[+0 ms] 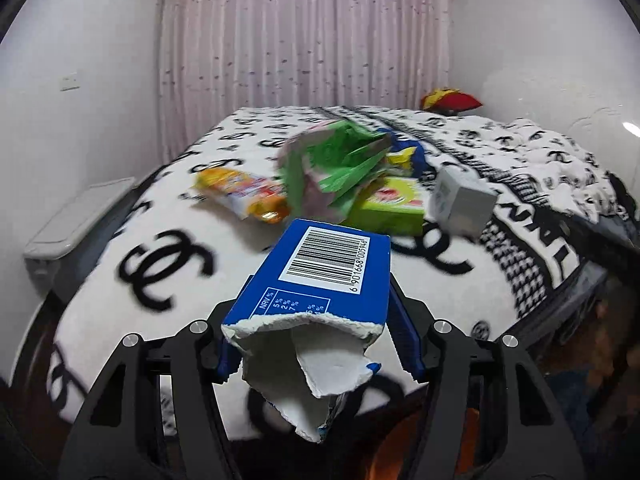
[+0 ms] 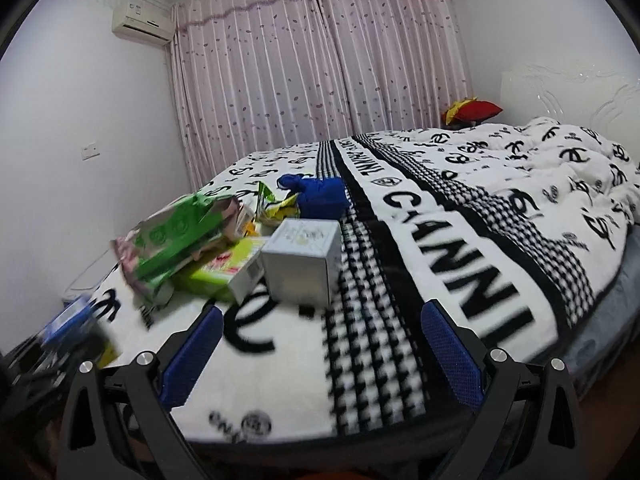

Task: Collect trash
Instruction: 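Grasp the blue milk carton with the left tool while the right tool grasps the white box, then lower both held items into the orange bowl and open both tools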

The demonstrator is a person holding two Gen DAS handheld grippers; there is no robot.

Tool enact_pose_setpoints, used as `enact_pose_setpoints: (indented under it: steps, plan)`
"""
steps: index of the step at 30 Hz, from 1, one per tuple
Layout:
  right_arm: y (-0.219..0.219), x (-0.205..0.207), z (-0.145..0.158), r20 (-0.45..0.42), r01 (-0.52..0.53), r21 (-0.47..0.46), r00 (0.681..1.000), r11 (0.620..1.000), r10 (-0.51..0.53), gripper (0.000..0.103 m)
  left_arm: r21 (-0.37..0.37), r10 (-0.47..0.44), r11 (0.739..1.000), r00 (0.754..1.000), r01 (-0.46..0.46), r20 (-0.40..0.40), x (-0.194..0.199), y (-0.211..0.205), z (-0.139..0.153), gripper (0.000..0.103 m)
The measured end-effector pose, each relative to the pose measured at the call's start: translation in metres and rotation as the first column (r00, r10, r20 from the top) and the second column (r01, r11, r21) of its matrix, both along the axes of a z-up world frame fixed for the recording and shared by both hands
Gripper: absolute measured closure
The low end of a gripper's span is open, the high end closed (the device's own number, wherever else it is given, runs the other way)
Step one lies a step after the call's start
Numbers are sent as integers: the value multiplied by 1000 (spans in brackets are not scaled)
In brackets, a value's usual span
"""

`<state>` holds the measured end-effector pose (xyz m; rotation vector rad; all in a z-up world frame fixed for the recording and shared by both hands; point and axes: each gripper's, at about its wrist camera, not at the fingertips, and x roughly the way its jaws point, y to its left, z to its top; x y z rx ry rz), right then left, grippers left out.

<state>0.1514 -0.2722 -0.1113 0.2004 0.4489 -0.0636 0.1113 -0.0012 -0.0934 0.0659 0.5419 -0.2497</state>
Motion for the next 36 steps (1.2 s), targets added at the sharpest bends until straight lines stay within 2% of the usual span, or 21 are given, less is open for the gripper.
enact_pose_setpoints:
  steps: [4, 8, 12, 13, 14, 15, 17, 24, 30, 33, 36]
  plan:
    - [9, 42, -2, -24, -5, -25, 1000, 1000, 4, 5, 26, 73, 997, 997, -73, -6, -11, 9, -4, 44]
    - [22, 80, -7, -74, 12, -96, 997, 995, -19, 5, 40, 131, 991, 991, -130, -32, -13, 20, -6, 44]
    - [16, 105, -16, -161, 40, -57, 986, 998, -49, 6, 39, 183, 983, 982, -182, -48, -15, 29, -4, 44]
    - [15, 107, -17, -171, 42, -49, 984, 998, -50, 12, 40, 190, 981, 981, -188, -49, -15, 31, -3, 44]
    - [12, 108, -17, -182, 37, -34, 982, 999, -43, 28, 46, 196, 980, 979, -194, -47, -16, 31, -2, 44]
    - [9, 108, -18, -192, 11, 6, 981, 1000, -9, 38, 49, 199, 979, 979, -197, -43, -18, 30, 0, 44]
    - [5, 107, -18, -204, -4, 45, 979, 999, 13, 41, 53, 202, 978, 979, -200, -36, -20, 30, 2, 44]
    - [5, 62, 5, -135, -35, 5, 990, 999, 35, 42, 59, 183, 982, 983, -182, -13, -32, 19, 14, 43]
    - [7, -2, 22, -94, -112, -49, 990, 992, 107, 42, 63, 152, 986, 988, -152, 3, -46, 10, 21, 43]
    - [7, -39, 22, -92, -152, -76, 985, 985, 145, 42, 67, 110, 992, 994, -108, -15, -56, 5, 19, 43]
    - [1, -74, 17, -107, -174, -82, 981, 981, 165, 42, 78, 55, 996, 996, -50, -64, -65, -1, 6, 43]
